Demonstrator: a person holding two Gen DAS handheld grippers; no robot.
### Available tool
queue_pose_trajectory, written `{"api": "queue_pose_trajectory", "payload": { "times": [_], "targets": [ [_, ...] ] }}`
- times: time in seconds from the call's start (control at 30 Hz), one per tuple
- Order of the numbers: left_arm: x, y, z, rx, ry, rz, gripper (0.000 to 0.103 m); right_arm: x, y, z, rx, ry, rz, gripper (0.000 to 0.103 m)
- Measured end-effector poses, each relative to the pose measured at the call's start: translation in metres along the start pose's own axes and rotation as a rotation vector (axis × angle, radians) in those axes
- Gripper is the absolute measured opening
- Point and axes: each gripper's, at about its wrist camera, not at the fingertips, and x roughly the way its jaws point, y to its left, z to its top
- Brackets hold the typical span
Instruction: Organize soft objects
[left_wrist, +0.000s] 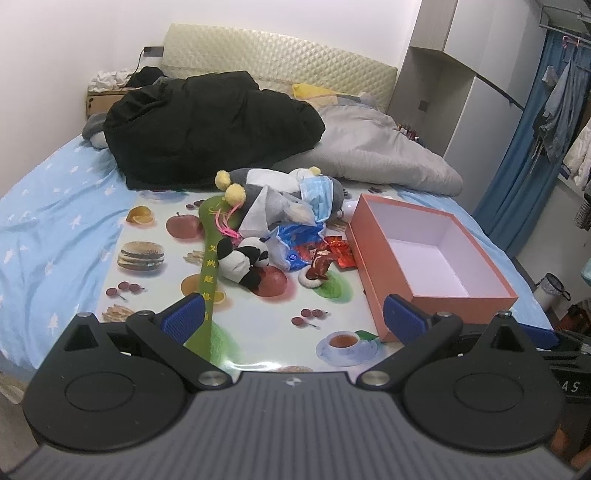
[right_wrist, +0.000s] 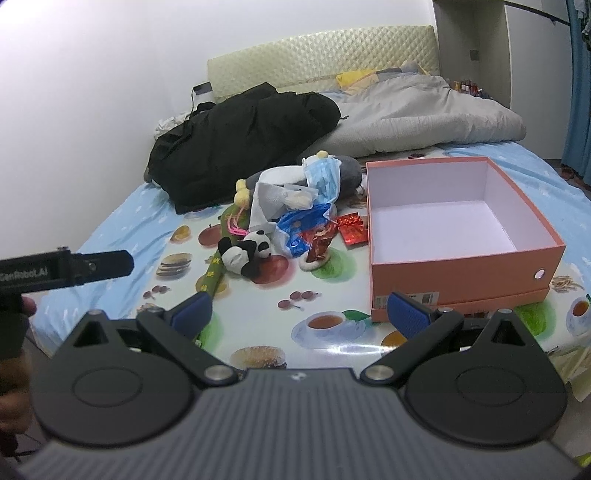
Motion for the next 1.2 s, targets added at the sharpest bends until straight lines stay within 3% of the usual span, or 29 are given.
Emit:
{"api": "queue_pose_trajectory", "payload": {
  "times": [0.33, 0.5, 0.63, 0.77, 1.2],
  "targets": [
    [0.003, 0.006, -0.005, -0.018, 0.002, 0.009, 0.103, 0.004, 0.003, -0.005, 0.002, -0.006, -0.003, 0.103],
    [-0.009, 0.009, -0.013, -0.01, -0.04, 0.01, 0.103, 0.005, 0.002, -0.015, -0.005, -0.025, -0.011, 0.103],
    [-0.013, 0.018, -0.02, -0.009, -0.051, 0.039, 0.103, 0.011, 0.003, -0.027, 0.012, -0.024, 0.027, 0.103],
    [-0.008, 0.027, -0.02, -0.012, -0.043, 0.045, 0.103, 0.021, 0.014, -0.028, -0.039, -0.017, 0.032, 0.103],
    [0.025, 0.034, -0.023, -0.01, 0.014, 0.05, 0.103, 0.031, 0.006, -0.03, 0.016, 0.004, 0.011, 0.103]
  ]
}}
